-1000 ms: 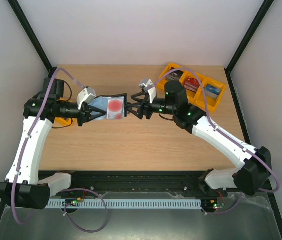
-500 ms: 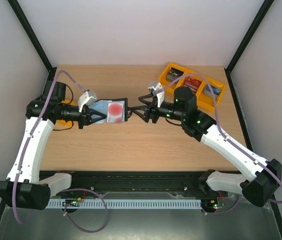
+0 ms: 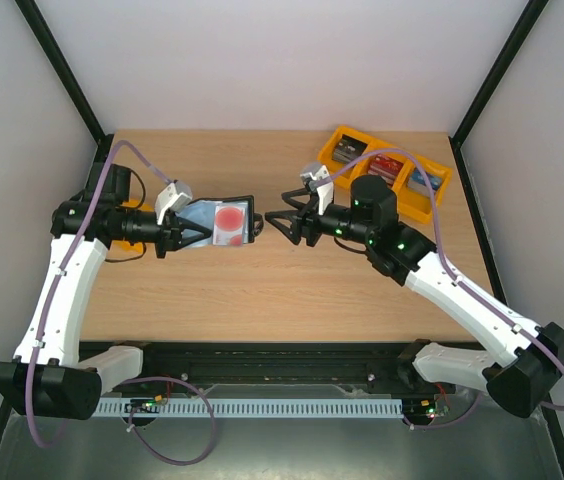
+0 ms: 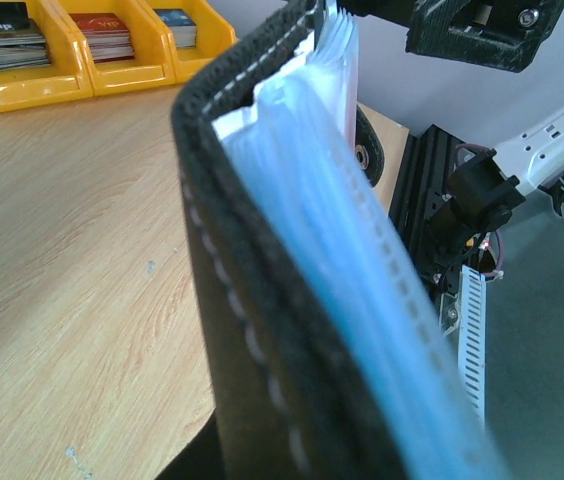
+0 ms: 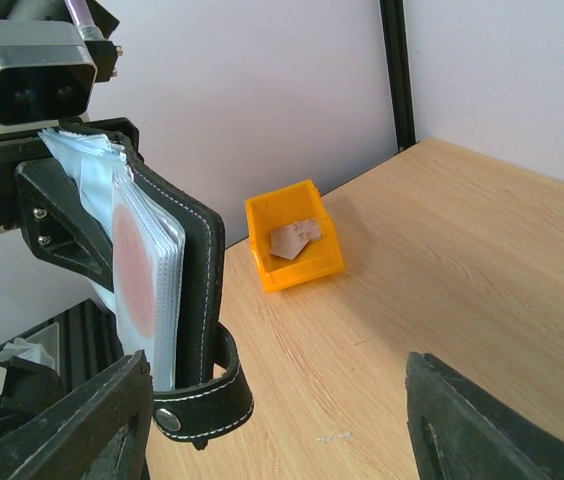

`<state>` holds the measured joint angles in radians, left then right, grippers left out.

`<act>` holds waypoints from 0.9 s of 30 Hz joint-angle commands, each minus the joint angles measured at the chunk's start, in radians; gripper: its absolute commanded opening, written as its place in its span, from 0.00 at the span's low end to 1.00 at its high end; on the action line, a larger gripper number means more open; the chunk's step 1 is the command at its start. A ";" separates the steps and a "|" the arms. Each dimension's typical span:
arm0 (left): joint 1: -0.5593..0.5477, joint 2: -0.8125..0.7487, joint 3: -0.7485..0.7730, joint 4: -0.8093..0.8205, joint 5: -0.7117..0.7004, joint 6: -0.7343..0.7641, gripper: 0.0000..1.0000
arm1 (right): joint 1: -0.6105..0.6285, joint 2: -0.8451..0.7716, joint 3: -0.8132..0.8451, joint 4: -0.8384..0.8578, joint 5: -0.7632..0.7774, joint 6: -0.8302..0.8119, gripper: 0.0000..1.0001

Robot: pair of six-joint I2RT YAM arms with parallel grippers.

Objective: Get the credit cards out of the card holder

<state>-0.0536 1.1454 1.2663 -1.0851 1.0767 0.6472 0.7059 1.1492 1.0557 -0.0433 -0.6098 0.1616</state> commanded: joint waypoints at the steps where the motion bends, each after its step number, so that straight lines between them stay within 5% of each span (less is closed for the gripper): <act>1: 0.006 -0.023 -0.012 -0.003 0.046 0.019 0.02 | -0.005 -0.032 -0.009 -0.015 0.024 0.013 0.68; 16: 0.006 -0.023 -0.015 0.006 0.045 0.012 0.02 | -0.006 -0.031 -0.012 -0.027 0.038 0.043 0.69; 27: 0.006 -0.019 0.010 0.026 0.050 -0.018 0.02 | -0.006 0.021 -0.019 0.180 -0.082 0.131 0.68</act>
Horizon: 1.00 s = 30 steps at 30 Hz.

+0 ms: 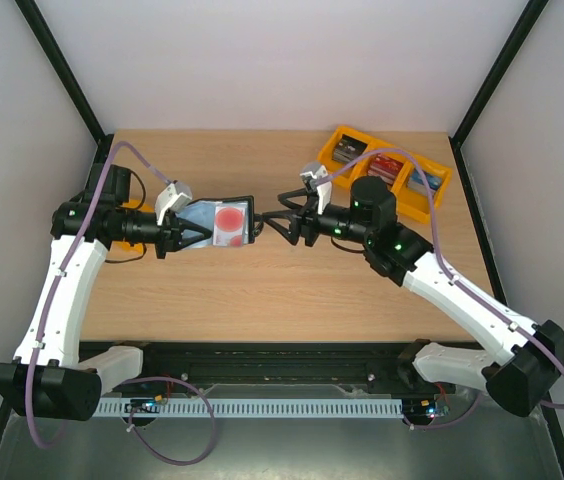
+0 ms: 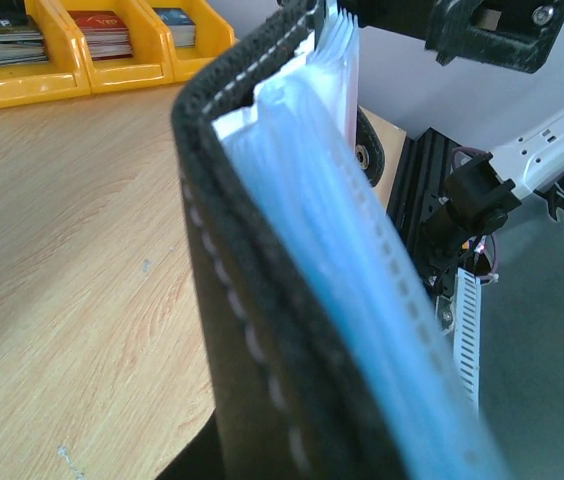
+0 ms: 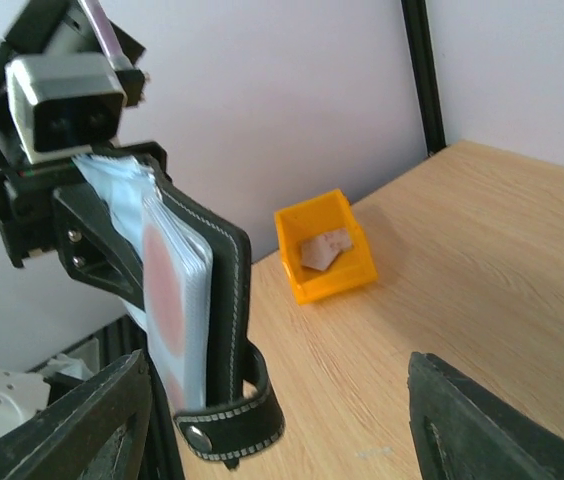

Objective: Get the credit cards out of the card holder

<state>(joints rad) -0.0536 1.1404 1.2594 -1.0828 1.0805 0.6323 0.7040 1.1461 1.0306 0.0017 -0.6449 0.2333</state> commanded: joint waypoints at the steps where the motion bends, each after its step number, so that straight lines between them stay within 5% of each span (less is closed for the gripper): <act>1: 0.006 -0.015 0.016 0.024 0.047 -0.005 0.02 | -0.003 0.036 0.009 0.150 -0.056 0.069 0.68; 19: 0.006 0.001 0.021 0.018 0.046 0.007 0.02 | 0.034 0.165 0.033 0.158 -0.136 0.031 0.68; 30: 0.005 -0.004 0.012 0.023 0.045 0.006 0.02 | 0.032 0.079 0.027 0.004 0.002 -0.092 0.68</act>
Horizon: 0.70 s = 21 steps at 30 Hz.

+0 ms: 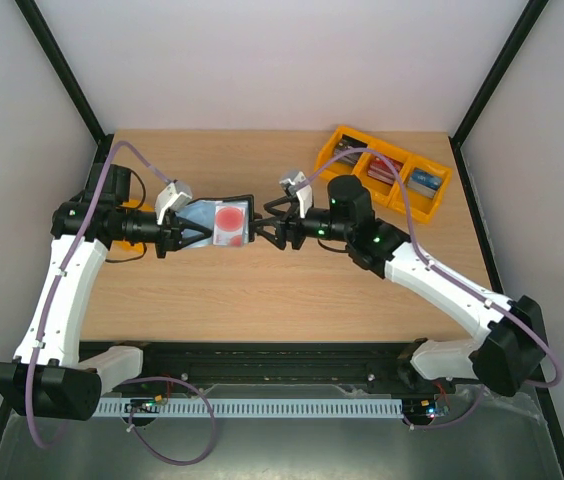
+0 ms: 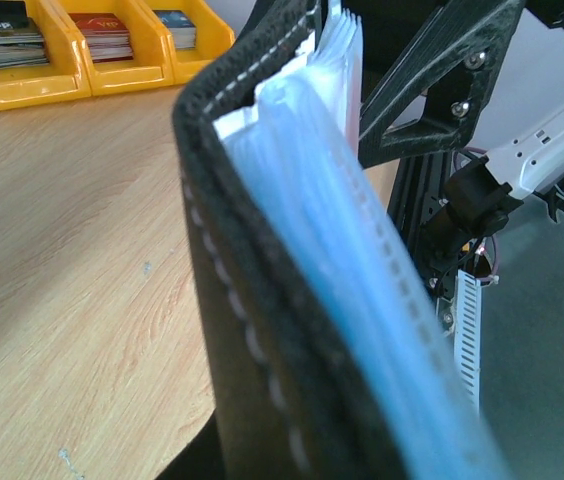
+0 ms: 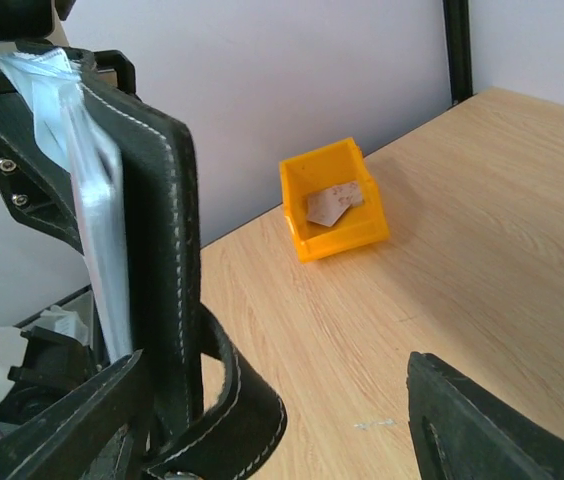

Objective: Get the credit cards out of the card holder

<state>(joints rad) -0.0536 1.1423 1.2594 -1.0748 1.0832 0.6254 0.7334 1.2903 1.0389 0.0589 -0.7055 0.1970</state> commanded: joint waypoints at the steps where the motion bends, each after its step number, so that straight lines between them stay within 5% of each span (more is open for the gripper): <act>1: 0.003 -0.006 0.011 0.013 0.042 0.013 0.02 | 0.003 -0.073 0.020 -0.071 0.078 -0.066 0.68; 21: -0.009 -0.025 0.013 0.015 0.038 0.012 0.02 | 0.002 -0.127 -0.018 -0.038 0.036 -0.044 0.71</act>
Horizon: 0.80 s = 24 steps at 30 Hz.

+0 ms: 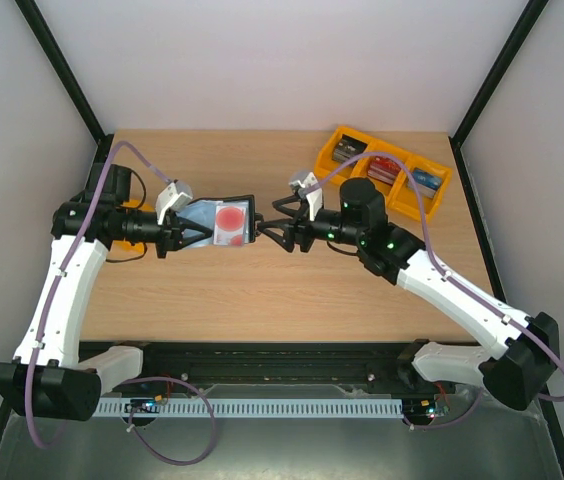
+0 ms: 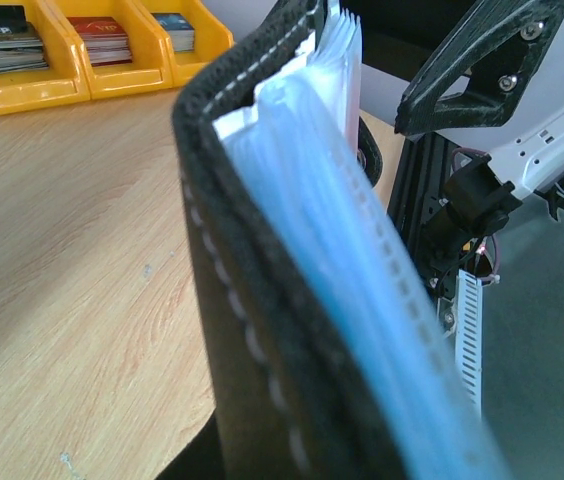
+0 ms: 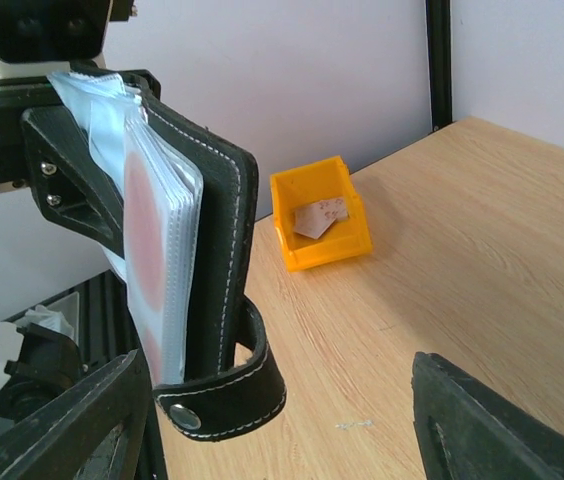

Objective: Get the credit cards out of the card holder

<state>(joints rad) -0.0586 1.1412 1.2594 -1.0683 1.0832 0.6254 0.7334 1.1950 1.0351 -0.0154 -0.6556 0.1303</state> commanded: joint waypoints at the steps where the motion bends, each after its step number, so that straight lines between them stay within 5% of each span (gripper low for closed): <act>1: -0.004 -0.025 0.013 0.005 0.036 0.013 0.02 | 0.001 -0.030 -0.014 0.039 -0.013 0.024 0.71; 15: -0.004 -0.036 -0.021 0.117 0.005 -0.110 0.02 | 0.001 -0.059 0.008 0.084 -0.005 0.118 0.70; 20: -0.004 -0.030 -0.051 0.244 -0.063 -0.266 0.02 | 0.008 -0.034 -0.030 0.359 -0.108 0.367 0.65; 24: -0.004 -0.029 -0.058 0.273 -0.084 -0.306 0.02 | 0.037 0.032 -0.056 0.571 -0.045 0.576 0.66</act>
<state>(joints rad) -0.0589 1.1191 1.2087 -0.8795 1.0138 0.4042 0.7437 1.1728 1.0004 0.2787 -0.7162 0.4522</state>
